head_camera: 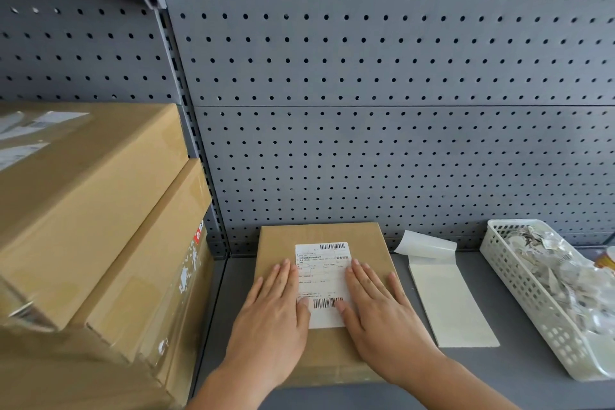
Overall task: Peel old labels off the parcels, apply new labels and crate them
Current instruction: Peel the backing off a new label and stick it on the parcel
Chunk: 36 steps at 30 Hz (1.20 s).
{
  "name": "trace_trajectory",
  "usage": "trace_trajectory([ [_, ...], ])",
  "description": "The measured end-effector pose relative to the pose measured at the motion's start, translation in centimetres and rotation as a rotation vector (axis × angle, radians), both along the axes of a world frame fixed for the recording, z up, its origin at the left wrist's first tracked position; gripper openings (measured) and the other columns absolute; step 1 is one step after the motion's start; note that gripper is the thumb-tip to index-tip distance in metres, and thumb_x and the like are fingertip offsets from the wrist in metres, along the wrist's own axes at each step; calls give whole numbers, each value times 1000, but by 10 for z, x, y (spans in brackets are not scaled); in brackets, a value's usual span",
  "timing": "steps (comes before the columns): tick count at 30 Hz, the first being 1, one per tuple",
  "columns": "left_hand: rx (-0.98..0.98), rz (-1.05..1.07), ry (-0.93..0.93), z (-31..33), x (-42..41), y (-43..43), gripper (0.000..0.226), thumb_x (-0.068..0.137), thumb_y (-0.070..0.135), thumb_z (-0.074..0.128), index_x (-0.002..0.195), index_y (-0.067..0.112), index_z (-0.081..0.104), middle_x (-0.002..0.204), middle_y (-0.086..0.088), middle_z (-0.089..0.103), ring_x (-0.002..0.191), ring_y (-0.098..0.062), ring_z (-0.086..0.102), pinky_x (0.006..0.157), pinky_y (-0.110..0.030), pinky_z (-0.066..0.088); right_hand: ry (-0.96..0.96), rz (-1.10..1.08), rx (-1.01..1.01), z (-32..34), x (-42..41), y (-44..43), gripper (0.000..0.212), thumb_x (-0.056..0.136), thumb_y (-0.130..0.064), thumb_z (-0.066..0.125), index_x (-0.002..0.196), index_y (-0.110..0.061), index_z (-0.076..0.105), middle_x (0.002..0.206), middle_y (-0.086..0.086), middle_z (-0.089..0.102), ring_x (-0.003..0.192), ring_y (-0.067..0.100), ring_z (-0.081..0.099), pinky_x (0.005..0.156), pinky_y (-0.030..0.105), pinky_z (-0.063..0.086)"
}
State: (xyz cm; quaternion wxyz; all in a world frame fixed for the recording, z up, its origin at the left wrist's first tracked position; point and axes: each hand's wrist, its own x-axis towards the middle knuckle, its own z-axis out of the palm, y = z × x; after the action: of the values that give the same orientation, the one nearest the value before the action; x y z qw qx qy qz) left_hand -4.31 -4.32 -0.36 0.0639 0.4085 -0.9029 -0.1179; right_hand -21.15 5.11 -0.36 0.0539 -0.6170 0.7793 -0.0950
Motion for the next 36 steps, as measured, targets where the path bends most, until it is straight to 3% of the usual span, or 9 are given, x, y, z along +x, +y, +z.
trace_trajectory([
  [4,-43,-98,78,5,8,13,72,87,54,-10,155,31,-12,159,21,-24,145,10,-21,119,-19,-14,36,79,-58,-1,6,14,71,98,-60,2,155,-24,28,162,-12,16,149,4,9,116,34,6],
  [9,3,-242,12,-12,16,29,56,90,39,41,139,22,62,152,10,47,136,1,46,108,-25,29,91,188,-141,-13,20,23,62,104,-52,17,137,-20,58,145,-6,51,135,7,45,105,39,31],
  [11,6,-264,-20,-19,18,30,58,84,41,43,129,17,70,143,6,58,128,-5,56,102,-28,34,128,205,-179,-19,21,25,61,103,-53,20,134,-19,62,143,-4,54,133,9,48,104,40,33],
  [20,-66,-203,-35,-22,33,27,57,90,44,41,134,18,65,144,8,57,131,-5,53,109,-28,19,161,134,-163,-22,4,39,65,102,-56,20,134,-18,61,145,-5,52,132,8,49,103,44,33],
  [26,4,-88,-147,-24,53,22,62,106,49,16,140,19,58,149,8,51,137,-2,36,111,-27,14,133,-26,-70,-20,-12,57,67,102,-58,16,137,-19,57,147,-9,49,141,6,29,108,43,25],
  [29,45,10,-53,-14,57,18,67,105,60,16,158,20,27,166,7,14,152,-9,12,116,-18,7,54,-50,22,-21,-14,60,72,100,-63,15,141,-18,53,151,-8,44,143,7,22,112,36,17],
  [32,280,210,187,-10,57,9,81,97,68,21,157,31,-19,158,22,-30,146,5,-17,119,-21,-3,-91,-119,-106,-14,-22,55,90,85,-80,-2,156,-26,8,161,-18,-3,145,-6,-13,115,13,-6],
  [34,495,333,382,-11,58,2,88,90,73,34,158,40,-11,162,27,-13,148,5,0,123,-28,8,-410,-225,-111,-5,-28,53,84,87,-74,17,155,-29,-5,159,-22,-14,141,-12,-20,111,8,-11],
  [36,705,438,549,-12,56,-2,93,85,74,48,159,43,1,163,23,15,149,-7,22,123,-35,21,-714,-338,-137,-2,-34,49,80,94,-56,43,157,-28,3,161,-20,1,145,-8,-2,115,15,3],
])
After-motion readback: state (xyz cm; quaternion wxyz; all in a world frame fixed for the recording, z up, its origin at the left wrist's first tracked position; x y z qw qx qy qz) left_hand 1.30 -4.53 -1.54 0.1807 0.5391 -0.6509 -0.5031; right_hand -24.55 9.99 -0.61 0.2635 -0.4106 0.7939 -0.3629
